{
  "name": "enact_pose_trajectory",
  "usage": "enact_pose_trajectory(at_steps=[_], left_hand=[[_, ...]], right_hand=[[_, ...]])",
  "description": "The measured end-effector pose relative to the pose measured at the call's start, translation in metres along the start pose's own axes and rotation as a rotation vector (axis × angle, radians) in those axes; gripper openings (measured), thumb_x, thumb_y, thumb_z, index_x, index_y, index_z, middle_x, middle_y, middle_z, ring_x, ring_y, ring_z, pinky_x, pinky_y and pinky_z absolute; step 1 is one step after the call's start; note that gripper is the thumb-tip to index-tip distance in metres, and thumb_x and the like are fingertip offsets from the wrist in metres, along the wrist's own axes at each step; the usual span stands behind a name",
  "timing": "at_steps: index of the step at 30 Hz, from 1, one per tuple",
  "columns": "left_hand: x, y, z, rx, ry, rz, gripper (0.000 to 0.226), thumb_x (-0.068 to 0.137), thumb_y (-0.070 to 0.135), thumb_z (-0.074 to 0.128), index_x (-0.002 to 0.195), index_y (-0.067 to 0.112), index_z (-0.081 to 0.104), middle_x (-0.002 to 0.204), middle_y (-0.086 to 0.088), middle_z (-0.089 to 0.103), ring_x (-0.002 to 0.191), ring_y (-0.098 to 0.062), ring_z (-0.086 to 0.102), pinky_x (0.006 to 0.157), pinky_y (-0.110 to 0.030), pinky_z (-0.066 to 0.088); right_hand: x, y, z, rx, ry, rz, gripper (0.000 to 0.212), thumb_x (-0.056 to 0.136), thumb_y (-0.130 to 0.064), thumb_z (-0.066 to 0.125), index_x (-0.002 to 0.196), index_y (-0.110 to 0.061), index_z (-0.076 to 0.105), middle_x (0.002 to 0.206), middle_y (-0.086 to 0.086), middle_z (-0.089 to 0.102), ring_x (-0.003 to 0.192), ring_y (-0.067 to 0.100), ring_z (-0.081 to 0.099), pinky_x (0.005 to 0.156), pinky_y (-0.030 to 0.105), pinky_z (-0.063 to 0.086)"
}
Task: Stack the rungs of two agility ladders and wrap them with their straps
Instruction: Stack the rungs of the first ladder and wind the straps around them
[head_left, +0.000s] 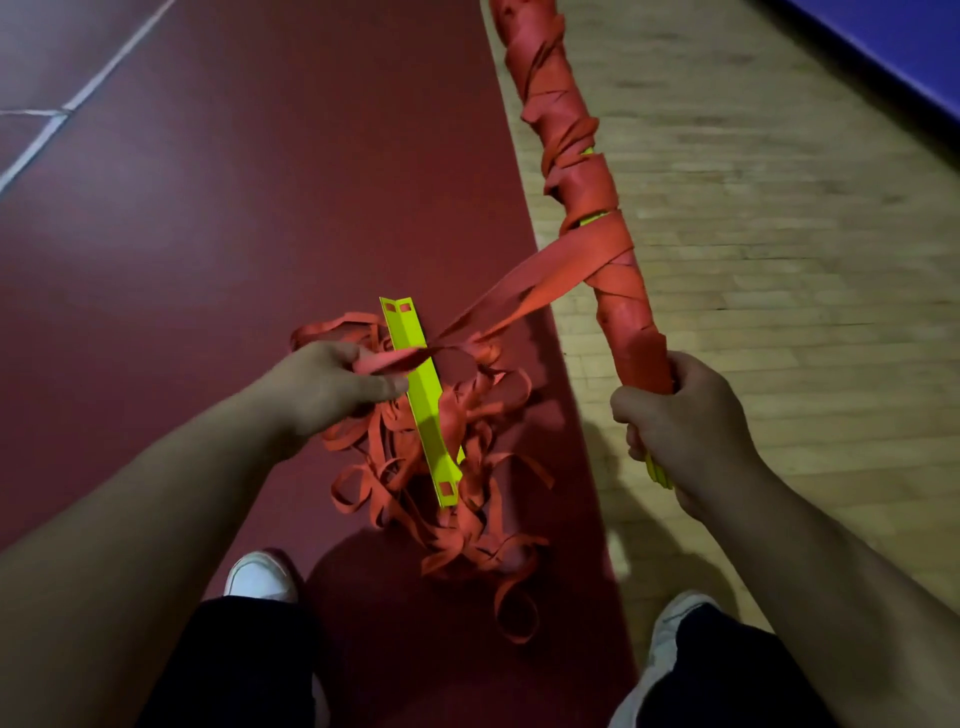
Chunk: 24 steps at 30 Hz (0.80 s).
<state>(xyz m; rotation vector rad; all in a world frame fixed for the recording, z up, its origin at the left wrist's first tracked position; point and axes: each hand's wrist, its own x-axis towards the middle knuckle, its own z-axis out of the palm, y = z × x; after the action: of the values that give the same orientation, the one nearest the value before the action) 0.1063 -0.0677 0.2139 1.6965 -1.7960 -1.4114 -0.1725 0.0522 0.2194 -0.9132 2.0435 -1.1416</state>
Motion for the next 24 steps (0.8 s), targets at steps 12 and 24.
enact_pose_trajectory(at_steps=[12,24], left_hand=[[0.001,0.016,-0.008,-1.484,-0.162,0.091,0.046,0.094,0.049,0.042,0.058,0.022,0.05,0.075,0.002,0.068,0.09,-0.019,0.072,0.097,-0.05,0.048],[0.002,-0.004,-0.008,0.635,0.247,0.078,0.037,0.076,0.035,0.083,0.104,0.022,0.061,0.102,-0.004,0.069,0.084,-0.026,0.061,0.074,-0.034,0.047]], right_hand=[[-0.007,-0.003,0.005,0.068,-0.073,0.017,0.019,0.052,-0.024,0.063,0.071,-0.023,0.061,0.05,-0.008,0.054,0.043,0.015,0.054,0.048,0.03,0.047],[-0.005,-0.007,0.0,-0.021,-0.049,-0.056,0.041,0.039,-0.042,0.061,0.08,-0.039,0.066,0.054,-0.008,0.06,0.05,0.018,0.058,0.056,0.045,0.055]])
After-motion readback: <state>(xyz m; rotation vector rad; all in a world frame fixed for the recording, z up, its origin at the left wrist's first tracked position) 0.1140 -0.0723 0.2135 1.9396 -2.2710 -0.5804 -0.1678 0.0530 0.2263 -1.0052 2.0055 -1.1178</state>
